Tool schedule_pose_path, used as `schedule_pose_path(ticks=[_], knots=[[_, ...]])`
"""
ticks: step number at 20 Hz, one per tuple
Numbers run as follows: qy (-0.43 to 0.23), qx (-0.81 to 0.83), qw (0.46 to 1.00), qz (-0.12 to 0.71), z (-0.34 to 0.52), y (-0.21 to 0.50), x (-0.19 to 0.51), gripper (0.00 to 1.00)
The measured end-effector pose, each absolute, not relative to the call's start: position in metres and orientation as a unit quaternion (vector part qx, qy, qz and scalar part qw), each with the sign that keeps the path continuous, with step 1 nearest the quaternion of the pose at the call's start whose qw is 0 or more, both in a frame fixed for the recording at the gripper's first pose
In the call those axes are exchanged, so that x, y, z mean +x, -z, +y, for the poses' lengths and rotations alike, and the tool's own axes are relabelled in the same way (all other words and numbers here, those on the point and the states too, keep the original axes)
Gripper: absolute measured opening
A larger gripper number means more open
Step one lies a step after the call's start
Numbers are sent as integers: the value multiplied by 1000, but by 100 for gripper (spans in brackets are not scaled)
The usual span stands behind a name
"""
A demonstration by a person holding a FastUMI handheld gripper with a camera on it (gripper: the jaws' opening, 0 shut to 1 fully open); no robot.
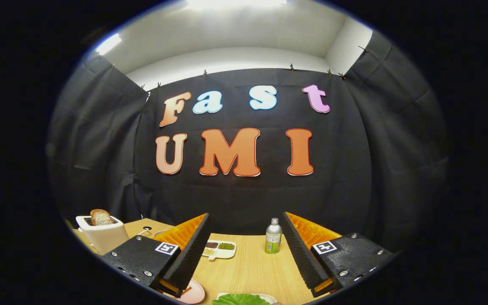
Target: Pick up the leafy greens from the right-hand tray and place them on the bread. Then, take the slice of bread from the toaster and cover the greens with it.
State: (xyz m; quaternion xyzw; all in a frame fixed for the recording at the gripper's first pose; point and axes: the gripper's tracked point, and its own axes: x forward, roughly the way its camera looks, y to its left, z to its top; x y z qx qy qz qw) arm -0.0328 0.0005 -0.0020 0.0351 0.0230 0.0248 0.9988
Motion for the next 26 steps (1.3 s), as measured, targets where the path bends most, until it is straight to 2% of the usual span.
schedule_pose_path(ticks=[6,10,20,26], knots=[[-41,23,998,39,2,1,-39,99],[-87,20,994,59,10,7,-46,99],[-152,8,968,200,12,82,-52,97],[-161,-21,934,320,9,150,-66,98]])
